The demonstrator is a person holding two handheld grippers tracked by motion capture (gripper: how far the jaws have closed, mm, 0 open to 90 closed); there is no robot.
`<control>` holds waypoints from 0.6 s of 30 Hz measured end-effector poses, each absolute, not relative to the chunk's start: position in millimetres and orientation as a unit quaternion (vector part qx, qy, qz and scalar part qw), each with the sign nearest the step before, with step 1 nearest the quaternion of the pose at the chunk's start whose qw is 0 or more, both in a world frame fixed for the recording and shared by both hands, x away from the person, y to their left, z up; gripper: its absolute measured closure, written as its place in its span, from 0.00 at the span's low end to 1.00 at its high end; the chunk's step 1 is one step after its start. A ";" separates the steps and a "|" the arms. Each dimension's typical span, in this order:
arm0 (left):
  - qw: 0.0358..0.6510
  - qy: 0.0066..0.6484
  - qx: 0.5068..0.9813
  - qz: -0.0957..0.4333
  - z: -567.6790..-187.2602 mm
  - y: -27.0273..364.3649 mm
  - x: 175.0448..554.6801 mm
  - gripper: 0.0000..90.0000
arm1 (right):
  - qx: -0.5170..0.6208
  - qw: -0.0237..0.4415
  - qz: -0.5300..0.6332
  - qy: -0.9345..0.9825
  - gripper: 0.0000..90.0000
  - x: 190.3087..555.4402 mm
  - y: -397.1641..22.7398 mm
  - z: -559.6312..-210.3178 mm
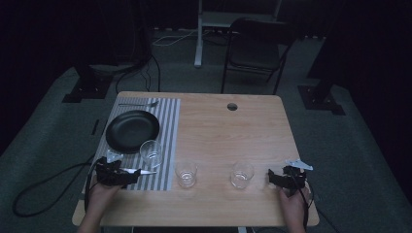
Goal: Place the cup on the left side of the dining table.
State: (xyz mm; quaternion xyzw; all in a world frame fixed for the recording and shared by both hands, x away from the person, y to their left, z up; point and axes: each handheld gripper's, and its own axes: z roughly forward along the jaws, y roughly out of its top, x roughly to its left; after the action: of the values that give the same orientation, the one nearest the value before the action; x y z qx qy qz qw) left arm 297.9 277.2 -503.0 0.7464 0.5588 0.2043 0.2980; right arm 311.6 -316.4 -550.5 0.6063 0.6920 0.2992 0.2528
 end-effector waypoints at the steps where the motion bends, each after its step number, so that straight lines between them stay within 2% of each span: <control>1: 0.298 0.561 0.744 0.208 -504.9 279.1 295.9 0.00 | 0.606 0.253 0.299 0.692 0.13 311.6 -316.4 -550.4; 11: 0.299 0.590 0.715 0.225 -526.0 295.9 284.4 0.00 | 0.606 0.253 0.299 0.692 0.13 311.6 -316.4 -550.5; 18: 0.288 0.595 0.715 0.228 -537.7 304.0 280.0 0.00 | 0.606 0.253 0.299 0.692 0.13 311.6 -316.4 -550.5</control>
State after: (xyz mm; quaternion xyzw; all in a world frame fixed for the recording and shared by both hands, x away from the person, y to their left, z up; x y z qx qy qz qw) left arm 280.0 304.0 -537.7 0.7151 0.5950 0.2276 0.2878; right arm 311.6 -316.4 -550.5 0.6063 0.6921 0.2992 0.2528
